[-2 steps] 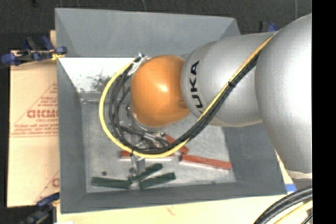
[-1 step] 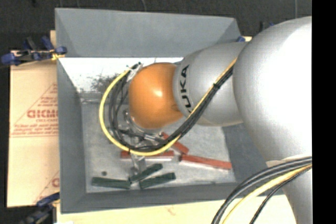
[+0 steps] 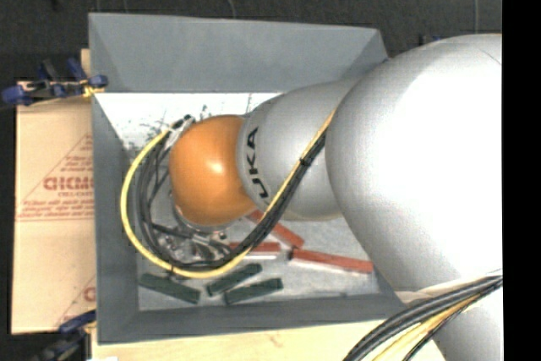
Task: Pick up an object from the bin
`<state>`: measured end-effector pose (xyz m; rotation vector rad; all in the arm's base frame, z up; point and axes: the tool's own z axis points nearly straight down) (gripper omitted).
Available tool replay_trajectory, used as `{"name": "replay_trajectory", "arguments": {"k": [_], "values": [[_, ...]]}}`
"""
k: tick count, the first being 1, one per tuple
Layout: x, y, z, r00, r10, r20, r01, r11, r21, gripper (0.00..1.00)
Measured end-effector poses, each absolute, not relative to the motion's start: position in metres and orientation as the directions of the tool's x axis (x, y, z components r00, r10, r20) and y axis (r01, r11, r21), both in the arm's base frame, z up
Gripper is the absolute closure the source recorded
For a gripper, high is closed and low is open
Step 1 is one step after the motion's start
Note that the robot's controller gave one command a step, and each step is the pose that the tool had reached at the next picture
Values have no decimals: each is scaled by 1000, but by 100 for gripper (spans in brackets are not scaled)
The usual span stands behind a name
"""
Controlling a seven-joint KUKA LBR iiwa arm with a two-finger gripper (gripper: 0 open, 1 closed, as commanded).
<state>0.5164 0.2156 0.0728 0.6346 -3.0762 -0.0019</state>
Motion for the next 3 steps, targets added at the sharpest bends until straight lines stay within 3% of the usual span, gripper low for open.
{"name": "replay_trajectory", "arguments": {"k": [2, 3], "values": [[518, 212, 78, -885, -465, -2, -465, 885, 0, 100], [516, 208, 127, -830, -558, 5, -558, 830, 0, 100]]}}
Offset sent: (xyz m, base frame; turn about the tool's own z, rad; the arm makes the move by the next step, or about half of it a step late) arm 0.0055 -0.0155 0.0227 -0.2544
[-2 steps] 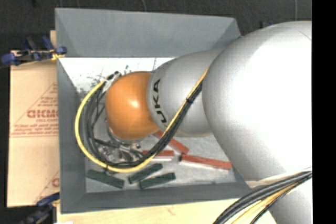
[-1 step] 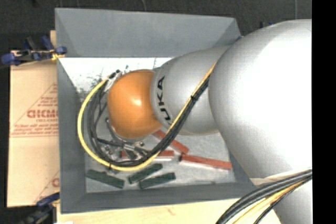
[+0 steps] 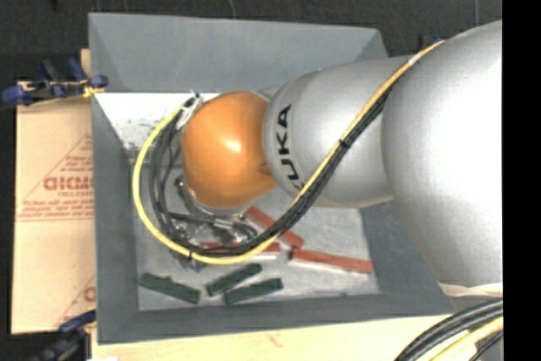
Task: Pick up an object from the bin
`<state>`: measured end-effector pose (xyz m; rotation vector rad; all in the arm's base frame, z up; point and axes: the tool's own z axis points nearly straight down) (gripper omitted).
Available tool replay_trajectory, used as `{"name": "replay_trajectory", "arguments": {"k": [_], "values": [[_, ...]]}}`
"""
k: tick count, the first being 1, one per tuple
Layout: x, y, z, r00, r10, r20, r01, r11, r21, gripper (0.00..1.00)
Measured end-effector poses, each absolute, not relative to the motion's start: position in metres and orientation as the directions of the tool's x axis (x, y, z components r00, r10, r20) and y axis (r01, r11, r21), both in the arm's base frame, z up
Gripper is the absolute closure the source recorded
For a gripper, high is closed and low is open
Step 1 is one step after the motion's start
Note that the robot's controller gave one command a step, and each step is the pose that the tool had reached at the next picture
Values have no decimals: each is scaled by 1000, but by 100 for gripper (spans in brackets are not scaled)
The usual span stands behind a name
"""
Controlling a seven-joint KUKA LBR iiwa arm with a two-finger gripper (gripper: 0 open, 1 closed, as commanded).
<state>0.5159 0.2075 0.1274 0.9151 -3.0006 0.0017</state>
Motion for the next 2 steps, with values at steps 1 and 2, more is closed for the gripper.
{"name": "replay_trajectory", "arguments": {"k": [1, 2], "values": [[546, 222, 199, -883, -470, -5, -470, 883, 0, 0], [546, 222, 198, -883, -469, -4, -469, 883, 1, 0]]}}
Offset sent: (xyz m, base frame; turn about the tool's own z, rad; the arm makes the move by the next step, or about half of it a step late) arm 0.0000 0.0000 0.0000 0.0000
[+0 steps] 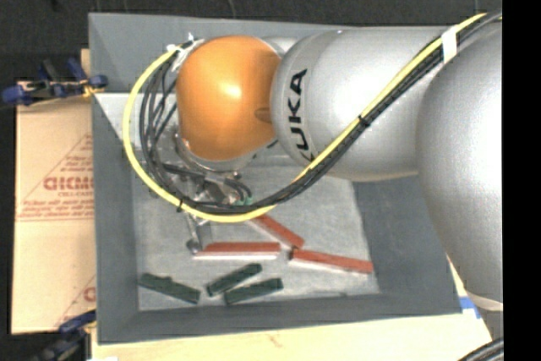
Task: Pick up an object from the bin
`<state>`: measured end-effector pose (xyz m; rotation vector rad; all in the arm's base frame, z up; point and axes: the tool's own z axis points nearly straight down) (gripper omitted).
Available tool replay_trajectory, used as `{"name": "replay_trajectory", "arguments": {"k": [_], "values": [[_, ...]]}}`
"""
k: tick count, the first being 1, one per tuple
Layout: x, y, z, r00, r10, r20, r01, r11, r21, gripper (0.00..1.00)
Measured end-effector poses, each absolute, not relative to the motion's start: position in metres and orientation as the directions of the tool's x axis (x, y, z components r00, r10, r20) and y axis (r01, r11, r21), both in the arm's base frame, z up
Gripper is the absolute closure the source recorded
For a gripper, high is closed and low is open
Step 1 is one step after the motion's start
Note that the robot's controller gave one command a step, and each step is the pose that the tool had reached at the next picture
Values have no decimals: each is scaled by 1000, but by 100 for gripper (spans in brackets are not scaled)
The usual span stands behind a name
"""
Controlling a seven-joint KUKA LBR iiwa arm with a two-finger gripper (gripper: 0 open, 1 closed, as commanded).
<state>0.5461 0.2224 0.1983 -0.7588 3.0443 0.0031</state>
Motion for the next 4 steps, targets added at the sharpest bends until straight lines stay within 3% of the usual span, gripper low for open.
{"name": "replay_trajectory", "arguments": {"k": [1, 2, 3, 4], "values": [[585, 199, 188, -866, -500, -6, -500, 866, -1, 0], [602, 192, 187, -874, -487, -6, -487, 874, -2, 0], [605, 193, 174, -846, -534, -5, -534, 846, -2, 0], [640, 157, 191, -847, -531, -2, -531, 847, 2, 0]]}}
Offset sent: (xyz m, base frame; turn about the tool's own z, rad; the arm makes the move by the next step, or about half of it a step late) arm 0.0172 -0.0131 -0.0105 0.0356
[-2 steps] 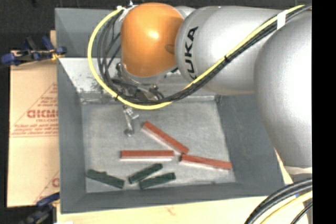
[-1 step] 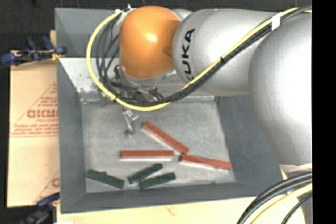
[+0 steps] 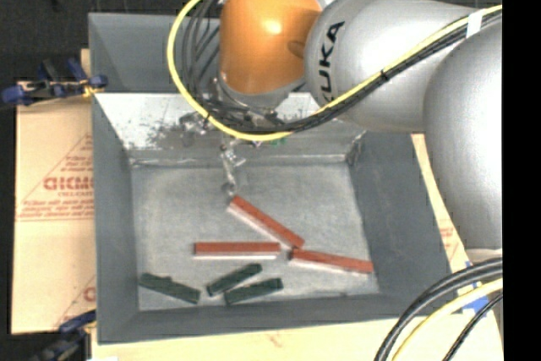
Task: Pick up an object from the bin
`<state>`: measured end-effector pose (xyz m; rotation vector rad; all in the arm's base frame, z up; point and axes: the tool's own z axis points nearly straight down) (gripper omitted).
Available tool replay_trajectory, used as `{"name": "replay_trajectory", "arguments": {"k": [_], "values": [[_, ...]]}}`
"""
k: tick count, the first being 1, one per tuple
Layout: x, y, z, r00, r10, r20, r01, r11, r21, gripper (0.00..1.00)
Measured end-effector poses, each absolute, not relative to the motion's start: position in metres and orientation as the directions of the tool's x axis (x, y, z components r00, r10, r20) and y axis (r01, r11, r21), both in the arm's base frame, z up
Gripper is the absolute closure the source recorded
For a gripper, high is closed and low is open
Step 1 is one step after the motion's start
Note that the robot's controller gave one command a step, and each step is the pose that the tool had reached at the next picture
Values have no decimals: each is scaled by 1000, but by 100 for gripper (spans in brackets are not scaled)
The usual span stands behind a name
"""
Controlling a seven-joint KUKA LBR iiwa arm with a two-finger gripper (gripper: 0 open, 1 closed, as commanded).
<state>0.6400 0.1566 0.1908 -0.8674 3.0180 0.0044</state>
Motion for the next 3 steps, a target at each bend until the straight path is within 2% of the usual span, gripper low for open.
{"name": "replay_trajectory", "arguments": {"k": [1, 2, 3], "values": [[624, 93, 177, -861, -508, -9, -508, 861, -2, 0], [614, 48, 148, -869, -494, -1, -494, 869, -3, 0], [592, 65, 118, -865, -502, -8, -502, 865, 2, 0]]}}
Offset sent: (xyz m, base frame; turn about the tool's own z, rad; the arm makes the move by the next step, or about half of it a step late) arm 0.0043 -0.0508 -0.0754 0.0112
